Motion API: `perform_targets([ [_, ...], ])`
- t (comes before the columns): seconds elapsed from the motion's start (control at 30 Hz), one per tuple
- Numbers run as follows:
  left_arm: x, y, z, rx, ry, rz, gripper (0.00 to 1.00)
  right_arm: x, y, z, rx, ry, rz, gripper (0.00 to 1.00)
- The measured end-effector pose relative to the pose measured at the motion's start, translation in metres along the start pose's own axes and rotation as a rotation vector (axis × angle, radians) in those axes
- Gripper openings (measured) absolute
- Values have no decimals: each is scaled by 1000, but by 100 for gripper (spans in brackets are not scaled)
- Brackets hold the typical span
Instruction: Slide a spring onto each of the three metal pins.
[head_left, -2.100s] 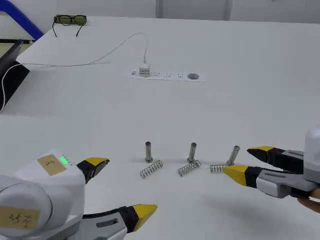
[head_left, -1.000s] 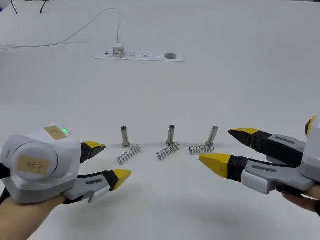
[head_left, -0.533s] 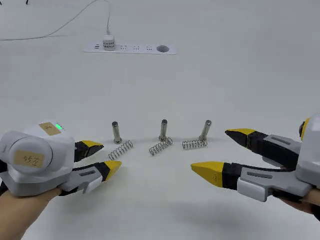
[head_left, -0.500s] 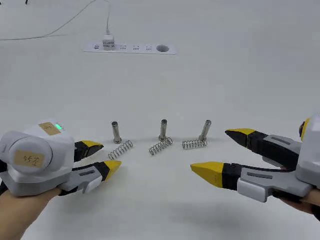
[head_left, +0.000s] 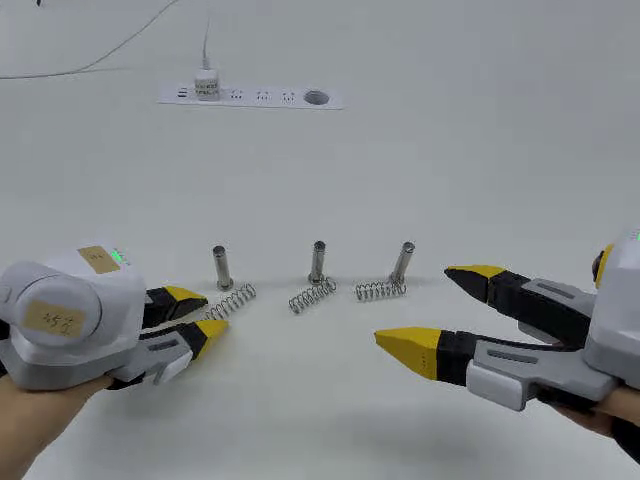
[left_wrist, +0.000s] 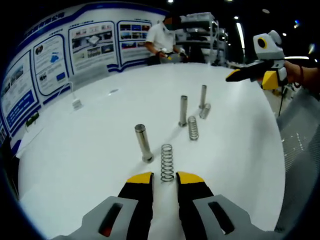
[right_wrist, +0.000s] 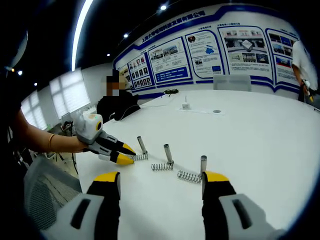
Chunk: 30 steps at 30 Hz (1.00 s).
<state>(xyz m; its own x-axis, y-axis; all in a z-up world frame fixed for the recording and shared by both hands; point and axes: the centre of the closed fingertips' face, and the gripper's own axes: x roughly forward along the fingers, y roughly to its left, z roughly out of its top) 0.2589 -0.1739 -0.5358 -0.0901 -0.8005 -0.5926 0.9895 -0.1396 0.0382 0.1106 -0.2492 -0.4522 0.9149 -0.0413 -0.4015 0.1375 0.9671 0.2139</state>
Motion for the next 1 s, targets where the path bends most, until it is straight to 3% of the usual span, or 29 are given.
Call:
perform_targets([
  [0.47, 1, -2, 1, 13, -13, -43, 11, 1, 1, -8, 19, 16, -5, 67],
  [0.73, -1, -2, -1, 29, 1, -49, 10, 0, 1, -3, 21, 1, -6, 67],
  [0.8, -3, -4, -3, 3, 11, -55, 10, -1, 0, -1, 29, -6, -6, 67],
  [1.0, -13, -13, 4, 5, -25, -68, 10, -1, 2, 1, 43, -19, -4, 66],
])
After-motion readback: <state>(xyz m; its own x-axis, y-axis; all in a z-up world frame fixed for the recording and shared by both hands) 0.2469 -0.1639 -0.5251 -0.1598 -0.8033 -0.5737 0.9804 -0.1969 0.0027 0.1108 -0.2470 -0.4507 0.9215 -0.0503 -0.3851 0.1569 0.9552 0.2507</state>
